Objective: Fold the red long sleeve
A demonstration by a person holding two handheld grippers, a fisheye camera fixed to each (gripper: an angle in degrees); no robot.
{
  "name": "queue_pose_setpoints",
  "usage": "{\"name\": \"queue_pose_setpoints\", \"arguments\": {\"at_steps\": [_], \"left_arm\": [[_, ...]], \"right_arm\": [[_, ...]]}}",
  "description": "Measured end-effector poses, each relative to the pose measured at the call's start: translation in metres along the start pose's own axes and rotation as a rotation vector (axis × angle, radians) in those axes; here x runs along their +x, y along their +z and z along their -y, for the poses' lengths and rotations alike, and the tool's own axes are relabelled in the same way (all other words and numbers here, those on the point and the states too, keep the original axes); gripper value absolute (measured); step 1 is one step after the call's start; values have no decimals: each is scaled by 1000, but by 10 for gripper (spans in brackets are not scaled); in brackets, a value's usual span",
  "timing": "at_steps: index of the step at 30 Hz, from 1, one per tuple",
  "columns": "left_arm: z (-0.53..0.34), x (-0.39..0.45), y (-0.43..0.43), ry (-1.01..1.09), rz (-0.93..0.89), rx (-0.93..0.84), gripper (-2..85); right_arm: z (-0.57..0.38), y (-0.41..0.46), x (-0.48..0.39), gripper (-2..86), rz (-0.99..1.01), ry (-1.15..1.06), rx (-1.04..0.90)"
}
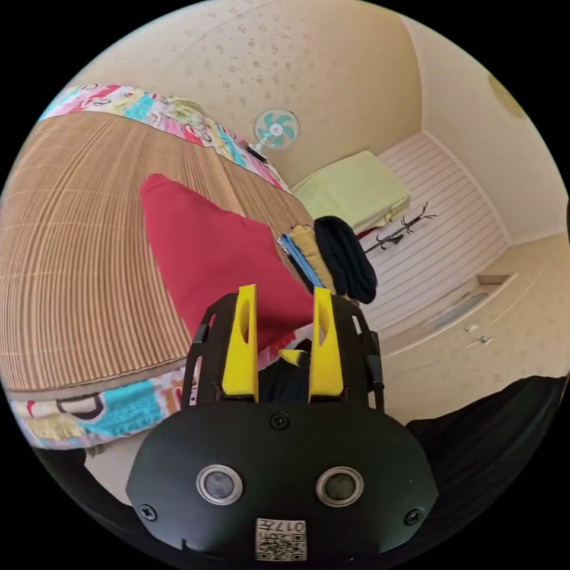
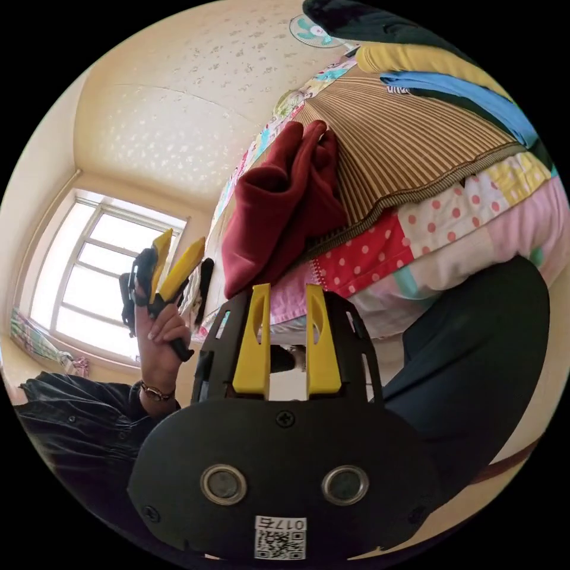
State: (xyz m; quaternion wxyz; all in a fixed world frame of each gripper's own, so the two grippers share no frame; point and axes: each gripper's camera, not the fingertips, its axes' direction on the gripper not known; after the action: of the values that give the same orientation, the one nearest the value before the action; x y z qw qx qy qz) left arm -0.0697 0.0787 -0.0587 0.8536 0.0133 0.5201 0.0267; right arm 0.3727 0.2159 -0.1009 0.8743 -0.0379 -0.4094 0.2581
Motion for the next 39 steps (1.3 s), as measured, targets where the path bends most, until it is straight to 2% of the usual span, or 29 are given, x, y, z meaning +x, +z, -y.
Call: {"name": "queue_pose_setpoints", "arguments": {"at_steps": [2,4,5,6,10,12,15,17,19,21,25,29,34,36,39], "left_arm": [[-19,-47,-19,-173,34,55,177],[-30,-81,-5,-313,-17,-40,183],[-39,-97,13,-380,-85,-129,182],[-43,-101,16,-389,-114,-125,165],[-74,-130,39,-546,-434,-94,84],[-77,-119,41,-504,-479,-136,70],[-69,-59,32,-241,-451,-263,65],[-74,-7,23,-36,-458,-342,65],[-84,20,15,79,-433,-358,67],[-89,31,5,139,-410,-343,72],[-83,57,-22,316,-505,-306,81],[-82,79,-35,429,-392,-263,79],[-78,74,-24,386,-397,-279,85],[-76,63,-22,334,-424,-256,85],[-72,43,-17,250,-441,-231,85]], "right_arm": [[7,-19,5,132,118,32,24],[12,-30,10,150,163,73,40],[16,-36,14,162,179,104,36],[17,-39,16,168,187,121,29],[23,-56,25,223,308,200,-6],[23,-65,26,238,362,223,2],[25,-74,25,245,498,242,19],[26,-71,27,233,776,236,22],[21,-72,28,222,877,247,8],[18,-84,14,212,850,157,4],[52,-134,-52,191,801,-147,0],[125,-215,-129,172,766,-483,47],[183,-327,-190,151,644,-758,177],[207,-354,-183,142,616,-683,189],[228,-376,-132,127,499,-410,224]]}}
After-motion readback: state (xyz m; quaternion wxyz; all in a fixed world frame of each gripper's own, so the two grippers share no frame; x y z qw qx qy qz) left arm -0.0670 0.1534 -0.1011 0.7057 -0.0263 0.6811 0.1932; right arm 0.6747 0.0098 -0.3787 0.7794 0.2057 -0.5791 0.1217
